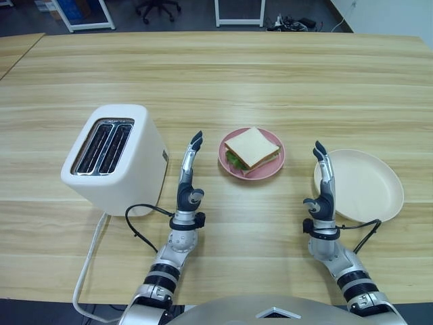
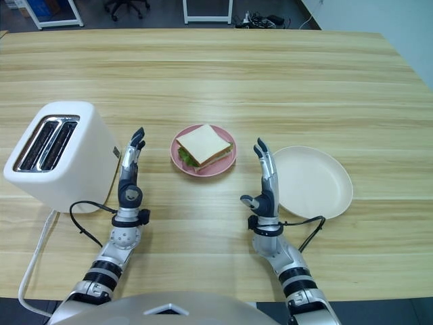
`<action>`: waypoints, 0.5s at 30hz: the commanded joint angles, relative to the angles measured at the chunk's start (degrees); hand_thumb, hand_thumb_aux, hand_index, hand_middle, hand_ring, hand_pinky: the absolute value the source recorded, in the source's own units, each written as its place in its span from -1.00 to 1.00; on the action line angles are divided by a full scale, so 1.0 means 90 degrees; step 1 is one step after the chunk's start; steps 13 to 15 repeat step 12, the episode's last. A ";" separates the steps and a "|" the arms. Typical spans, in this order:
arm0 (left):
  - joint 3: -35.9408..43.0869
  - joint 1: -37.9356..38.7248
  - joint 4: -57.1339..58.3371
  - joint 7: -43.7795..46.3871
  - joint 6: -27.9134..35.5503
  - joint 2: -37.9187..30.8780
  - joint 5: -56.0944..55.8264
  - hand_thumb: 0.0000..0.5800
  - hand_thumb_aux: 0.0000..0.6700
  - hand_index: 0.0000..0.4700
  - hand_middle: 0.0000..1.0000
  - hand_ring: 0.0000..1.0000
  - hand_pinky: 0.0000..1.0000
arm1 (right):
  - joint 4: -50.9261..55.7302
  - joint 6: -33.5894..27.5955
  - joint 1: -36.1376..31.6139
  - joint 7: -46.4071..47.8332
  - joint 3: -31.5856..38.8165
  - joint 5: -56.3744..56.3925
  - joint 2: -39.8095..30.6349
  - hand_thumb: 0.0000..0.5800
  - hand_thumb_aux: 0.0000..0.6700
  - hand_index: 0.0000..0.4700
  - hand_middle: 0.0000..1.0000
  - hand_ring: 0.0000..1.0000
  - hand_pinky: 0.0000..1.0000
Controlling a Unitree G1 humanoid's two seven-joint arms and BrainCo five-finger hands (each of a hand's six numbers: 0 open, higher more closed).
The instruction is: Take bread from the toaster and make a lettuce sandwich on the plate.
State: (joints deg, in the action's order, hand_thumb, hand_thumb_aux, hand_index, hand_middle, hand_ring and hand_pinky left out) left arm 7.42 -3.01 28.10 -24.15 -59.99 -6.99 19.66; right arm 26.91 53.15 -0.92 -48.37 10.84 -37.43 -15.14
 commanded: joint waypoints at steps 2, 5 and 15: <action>-0.0136 0.0492 -0.0095 0.0007 0.0153 0.0162 0.0140 -1.00 -1.00 -1.00 -1.00 -1.00 -1.00 | 0.0042 0.0055 0.0140 0.0021 -0.0110 -0.0008 0.0052 -1.00 -1.00 -1.00 -1.00 -1.00 -1.00; -0.0103 0.0658 -0.0283 0.0216 0.0220 0.0185 0.0033 -1.00 -1.00 -1.00 -1.00 -1.00 -1.00 | -0.0003 0.0044 0.0214 0.0109 -0.0127 0.0004 0.0059 -1.00 -1.00 -1.00 -1.00 -1.00 -1.00; 0.0045 0.1249 -0.0934 0.0704 0.0495 0.0169 0.0113 -1.00 -1.00 -1.00 -1.00 -1.00 -1.00 | -0.0193 0.0371 0.0546 0.0656 -0.0083 0.0342 0.0092 -1.00 -1.00 -1.00 -1.00 -1.00 -1.00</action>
